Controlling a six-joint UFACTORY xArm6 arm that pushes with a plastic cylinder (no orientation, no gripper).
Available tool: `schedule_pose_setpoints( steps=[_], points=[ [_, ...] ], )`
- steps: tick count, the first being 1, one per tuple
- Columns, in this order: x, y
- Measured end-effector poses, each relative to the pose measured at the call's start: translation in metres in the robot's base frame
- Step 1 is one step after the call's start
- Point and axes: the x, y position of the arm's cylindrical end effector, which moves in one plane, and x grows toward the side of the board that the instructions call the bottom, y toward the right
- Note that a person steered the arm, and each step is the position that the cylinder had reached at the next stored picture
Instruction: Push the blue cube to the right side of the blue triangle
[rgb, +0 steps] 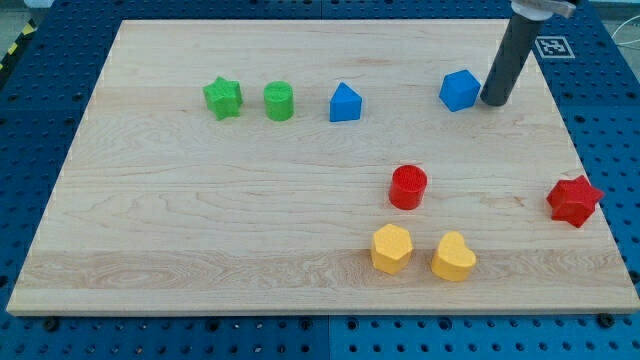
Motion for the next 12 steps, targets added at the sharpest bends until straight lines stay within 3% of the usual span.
schedule_pose_setpoints(
  steps=[1,4,12],
  points=[
    [-0.018,-0.005],
    [-0.018,-0.039],
    [0.016,-0.045]
  ],
)
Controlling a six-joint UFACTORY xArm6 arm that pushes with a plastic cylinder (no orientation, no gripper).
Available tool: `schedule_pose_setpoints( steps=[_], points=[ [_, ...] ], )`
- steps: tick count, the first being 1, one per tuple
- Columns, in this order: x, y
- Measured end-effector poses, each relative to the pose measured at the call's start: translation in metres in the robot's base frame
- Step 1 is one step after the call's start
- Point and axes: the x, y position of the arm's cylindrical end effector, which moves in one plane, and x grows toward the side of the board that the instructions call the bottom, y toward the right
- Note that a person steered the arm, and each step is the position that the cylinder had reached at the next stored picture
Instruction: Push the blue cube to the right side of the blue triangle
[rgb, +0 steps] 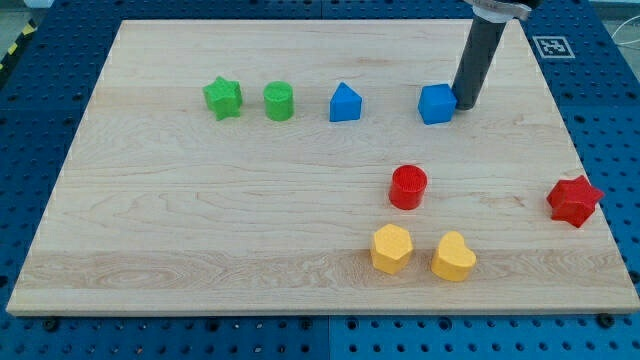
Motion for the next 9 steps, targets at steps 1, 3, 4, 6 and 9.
schedule_pose_setpoints(
  steps=[1,3,4,6,9],
  points=[
    [0.0,-0.011],
    [0.001,-0.024],
    [0.001,-0.024],
    [-0.003,-0.01],
    [0.033,0.014]
  ],
)
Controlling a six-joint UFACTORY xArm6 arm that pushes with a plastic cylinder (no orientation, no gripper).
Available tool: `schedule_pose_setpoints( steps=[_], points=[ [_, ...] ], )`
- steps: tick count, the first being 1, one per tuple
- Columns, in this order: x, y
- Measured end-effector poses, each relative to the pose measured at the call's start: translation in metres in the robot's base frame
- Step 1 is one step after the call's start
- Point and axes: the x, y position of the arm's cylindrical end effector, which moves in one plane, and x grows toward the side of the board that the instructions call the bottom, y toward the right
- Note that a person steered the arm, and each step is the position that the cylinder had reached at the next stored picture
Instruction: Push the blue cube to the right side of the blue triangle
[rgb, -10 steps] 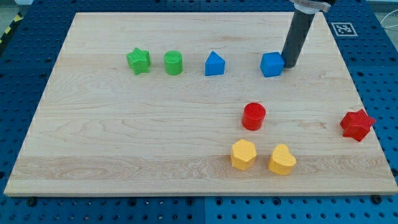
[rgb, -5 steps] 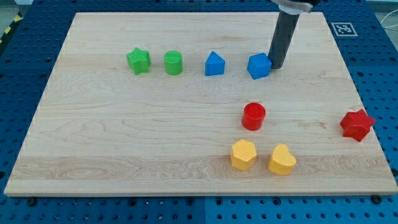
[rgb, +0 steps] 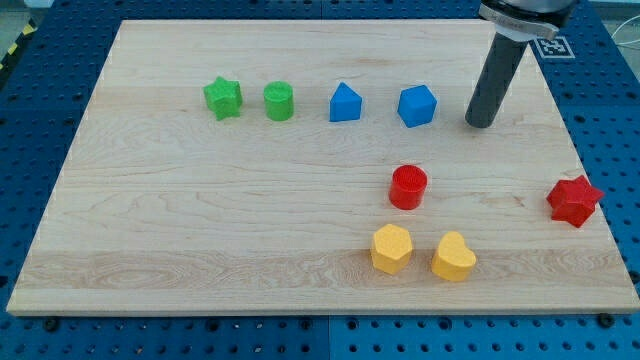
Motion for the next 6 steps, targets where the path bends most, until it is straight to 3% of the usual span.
schedule_pose_setpoints(
  steps=[6],
  points=[
    [-0.002,-0.059]
  ],
)
